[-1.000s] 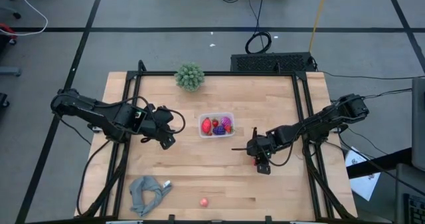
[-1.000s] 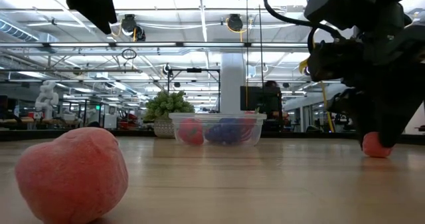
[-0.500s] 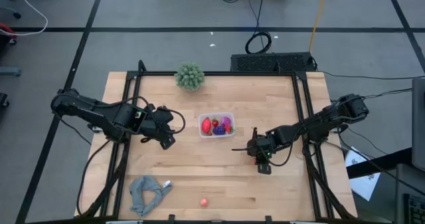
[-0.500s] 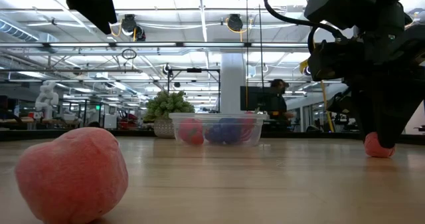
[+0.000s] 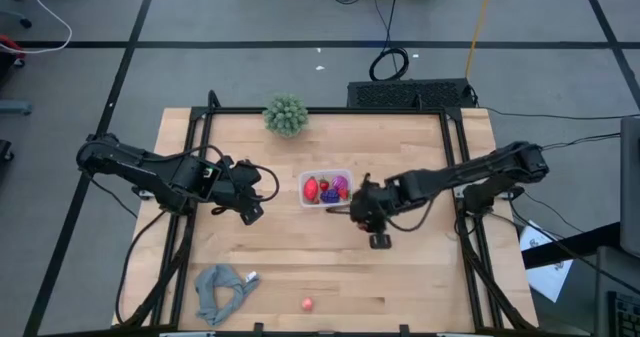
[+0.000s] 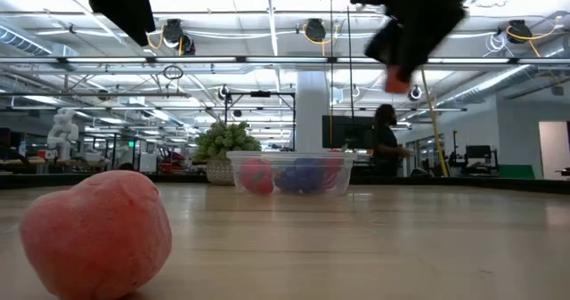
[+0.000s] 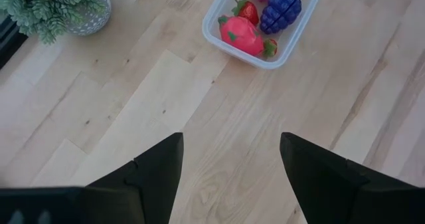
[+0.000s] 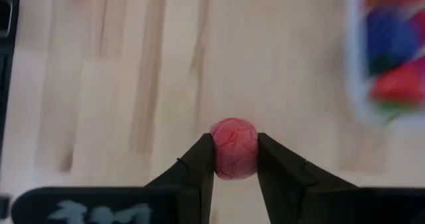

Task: Pick and placing Produce into tupperware
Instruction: Put the top peach into the bin

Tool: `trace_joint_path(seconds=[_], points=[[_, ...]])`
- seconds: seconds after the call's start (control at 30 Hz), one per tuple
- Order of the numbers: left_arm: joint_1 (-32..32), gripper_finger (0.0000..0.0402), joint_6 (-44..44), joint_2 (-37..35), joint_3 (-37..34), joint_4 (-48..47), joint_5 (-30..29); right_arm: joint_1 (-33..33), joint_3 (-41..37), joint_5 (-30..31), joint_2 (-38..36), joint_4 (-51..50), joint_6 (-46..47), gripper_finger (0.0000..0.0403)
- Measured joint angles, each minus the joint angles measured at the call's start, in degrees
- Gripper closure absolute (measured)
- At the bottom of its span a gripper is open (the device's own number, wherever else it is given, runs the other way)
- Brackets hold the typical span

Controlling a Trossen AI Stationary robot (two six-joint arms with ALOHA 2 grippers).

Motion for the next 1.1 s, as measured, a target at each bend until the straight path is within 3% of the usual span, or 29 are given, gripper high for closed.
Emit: trace_joint_path(seconds=[0.37, 0.57, 1.1], points=[[1.6, 0.0144, -0.5, 0.0, 0.0, -5.8, -1.6, -9.9, 15.4, 1.8, 13.8, 0.2, -17.4, 0.0310], [2.8, 0.0144, 0.8, 0.0, 0.0, -6.9, -1.7, -14.3, 15.7, 2.0, 18.2, 2.5, -21.5, 0.0310], [3.0, 0.0144, 1.4, 0.0, 0.0, -6.8, -3.1, -17.1, 12.6, 1.8, 18.2, 6.4, -23.7, 0.0309]])
